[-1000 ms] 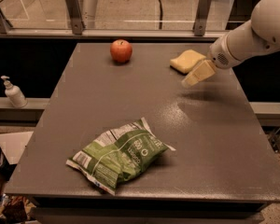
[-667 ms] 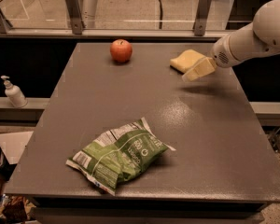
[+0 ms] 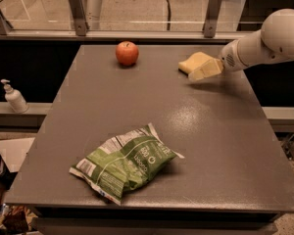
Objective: Pick sponge
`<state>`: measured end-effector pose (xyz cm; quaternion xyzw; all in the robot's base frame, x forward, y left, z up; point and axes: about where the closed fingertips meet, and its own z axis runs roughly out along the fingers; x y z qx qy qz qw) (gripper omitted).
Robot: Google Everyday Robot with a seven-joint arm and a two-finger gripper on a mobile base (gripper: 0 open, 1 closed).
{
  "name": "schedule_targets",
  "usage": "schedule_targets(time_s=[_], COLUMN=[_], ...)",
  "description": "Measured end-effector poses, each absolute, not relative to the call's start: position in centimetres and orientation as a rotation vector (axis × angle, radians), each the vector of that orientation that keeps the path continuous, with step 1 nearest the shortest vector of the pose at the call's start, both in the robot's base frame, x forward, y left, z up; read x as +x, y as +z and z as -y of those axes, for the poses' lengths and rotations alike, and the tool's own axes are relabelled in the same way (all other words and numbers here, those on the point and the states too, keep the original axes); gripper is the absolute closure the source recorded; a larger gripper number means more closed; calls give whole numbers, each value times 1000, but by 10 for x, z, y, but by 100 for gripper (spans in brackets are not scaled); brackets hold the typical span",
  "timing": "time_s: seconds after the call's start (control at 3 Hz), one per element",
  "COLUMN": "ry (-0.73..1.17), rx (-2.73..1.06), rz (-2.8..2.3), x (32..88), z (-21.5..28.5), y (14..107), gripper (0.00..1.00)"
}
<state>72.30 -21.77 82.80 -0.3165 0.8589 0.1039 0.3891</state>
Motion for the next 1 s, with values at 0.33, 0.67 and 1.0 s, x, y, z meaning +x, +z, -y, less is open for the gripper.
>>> schedule_targets(time_s=[0.33,0.67,1.0], ry=[324,356,366], rx=[-721,-701,-684], rz=[-2200,-2192,-2191], x=[733,737,737], z=[212,203,203], y=[821,819,820], gripper=[3,25,49])
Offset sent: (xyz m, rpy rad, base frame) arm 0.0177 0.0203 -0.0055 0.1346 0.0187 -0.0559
